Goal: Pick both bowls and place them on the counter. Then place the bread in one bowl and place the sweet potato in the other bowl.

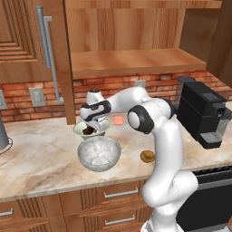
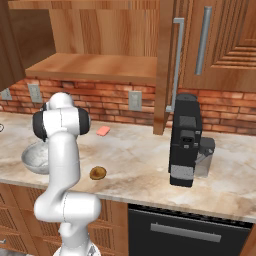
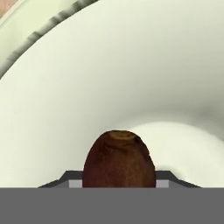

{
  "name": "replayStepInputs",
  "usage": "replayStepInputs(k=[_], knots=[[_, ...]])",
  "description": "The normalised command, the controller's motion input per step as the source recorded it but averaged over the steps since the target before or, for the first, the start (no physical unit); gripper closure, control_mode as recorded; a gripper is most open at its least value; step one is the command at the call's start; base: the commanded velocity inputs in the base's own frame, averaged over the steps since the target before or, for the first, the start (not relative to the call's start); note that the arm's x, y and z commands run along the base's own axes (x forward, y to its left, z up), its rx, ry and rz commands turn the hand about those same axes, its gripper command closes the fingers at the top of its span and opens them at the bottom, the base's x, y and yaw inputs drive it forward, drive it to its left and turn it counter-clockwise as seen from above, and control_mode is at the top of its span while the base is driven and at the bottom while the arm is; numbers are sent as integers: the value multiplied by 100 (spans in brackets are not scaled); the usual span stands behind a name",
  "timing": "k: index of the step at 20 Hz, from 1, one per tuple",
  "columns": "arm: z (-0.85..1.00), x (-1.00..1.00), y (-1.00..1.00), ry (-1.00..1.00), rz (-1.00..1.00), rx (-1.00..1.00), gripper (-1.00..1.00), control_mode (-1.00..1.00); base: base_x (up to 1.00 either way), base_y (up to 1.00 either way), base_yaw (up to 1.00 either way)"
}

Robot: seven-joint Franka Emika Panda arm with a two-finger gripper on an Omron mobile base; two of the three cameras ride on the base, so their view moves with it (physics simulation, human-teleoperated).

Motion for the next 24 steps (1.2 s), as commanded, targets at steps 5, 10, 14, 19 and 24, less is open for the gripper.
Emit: replayStepInputs(k=[5,10,14,19,24], knots=[[-3,0,0,0,0,0,-100,-100,0,0,0],[1,-2,0,0,1,-1,-100,-100,0,0,0],[11,-10,0,0,1,-1,-100,-100,0,0,0],[17,-14,0,0,0,0,-100,-100,0,0,0],[19,-19,-6,0,0,0,-100,-100,0,0,0]])
